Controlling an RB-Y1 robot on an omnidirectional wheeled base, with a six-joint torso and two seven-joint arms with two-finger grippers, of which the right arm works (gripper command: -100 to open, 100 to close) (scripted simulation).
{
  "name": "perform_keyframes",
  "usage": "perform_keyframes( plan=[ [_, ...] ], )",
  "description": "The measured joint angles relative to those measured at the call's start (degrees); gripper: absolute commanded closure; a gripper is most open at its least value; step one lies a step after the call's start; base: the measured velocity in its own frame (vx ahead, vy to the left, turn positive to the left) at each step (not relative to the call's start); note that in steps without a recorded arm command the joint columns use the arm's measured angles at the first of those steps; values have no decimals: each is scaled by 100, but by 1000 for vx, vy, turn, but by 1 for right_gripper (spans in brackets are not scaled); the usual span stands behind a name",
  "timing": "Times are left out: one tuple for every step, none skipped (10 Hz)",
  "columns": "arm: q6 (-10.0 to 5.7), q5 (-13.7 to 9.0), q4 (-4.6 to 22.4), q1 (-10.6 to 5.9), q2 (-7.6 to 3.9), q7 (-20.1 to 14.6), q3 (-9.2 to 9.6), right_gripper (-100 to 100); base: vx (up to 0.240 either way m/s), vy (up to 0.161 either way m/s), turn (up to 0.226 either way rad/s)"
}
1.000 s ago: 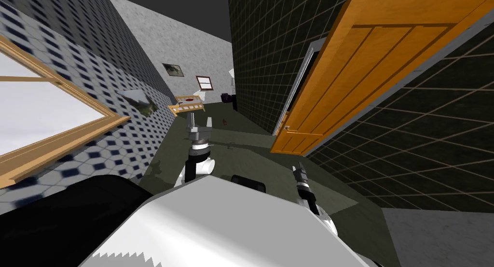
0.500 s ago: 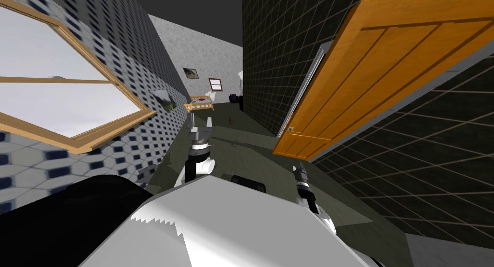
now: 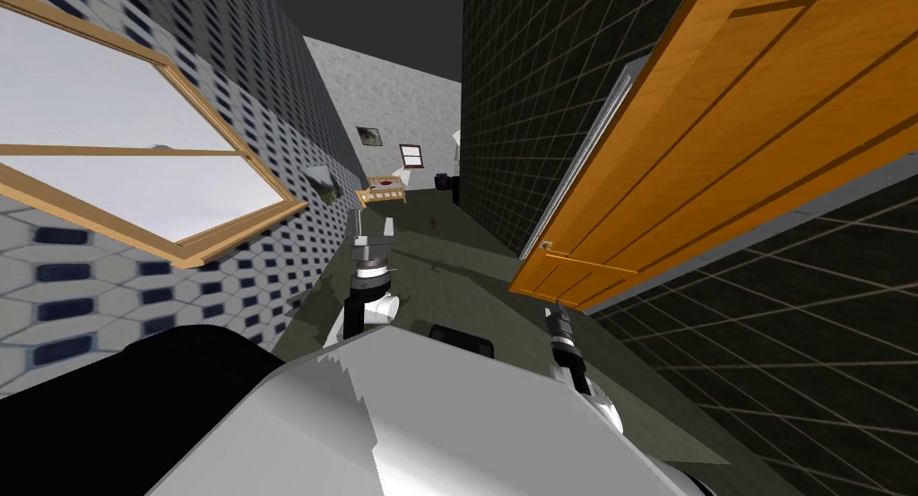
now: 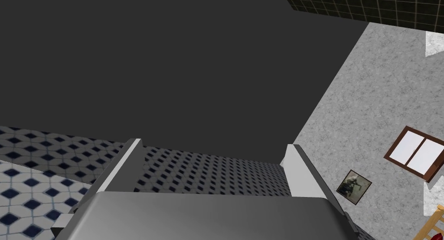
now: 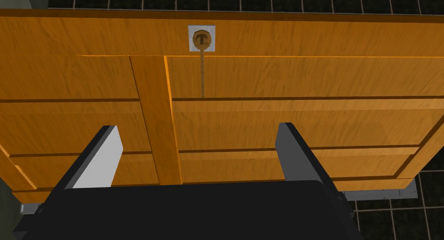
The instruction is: Pull the door open
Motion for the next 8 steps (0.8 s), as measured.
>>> perform_keyframes(
  plan=[
    [6,-8,11,-10,6,11,-13,-100,109,-136,114],
    [9,-15,27,-24,11,23,-26,-100,125,-123,144],
    [18,-22,31,-30,16,33,-38,-100,131,-113,107],
    [27,-29,33,-37,20,42,-50,-100,115,-130,78],
    [30,-34,44,-46,24,50,-59,-100,117,-132,81],
    [30,-40,61,-59,29,59,-69,-100,130,-144,88],
    [39,-45,58,-61,35,69,-79,-100,111,-148,85],
    [46,-51,63,-68,37,77,-89,-100,107,-159,81]
  ],
)
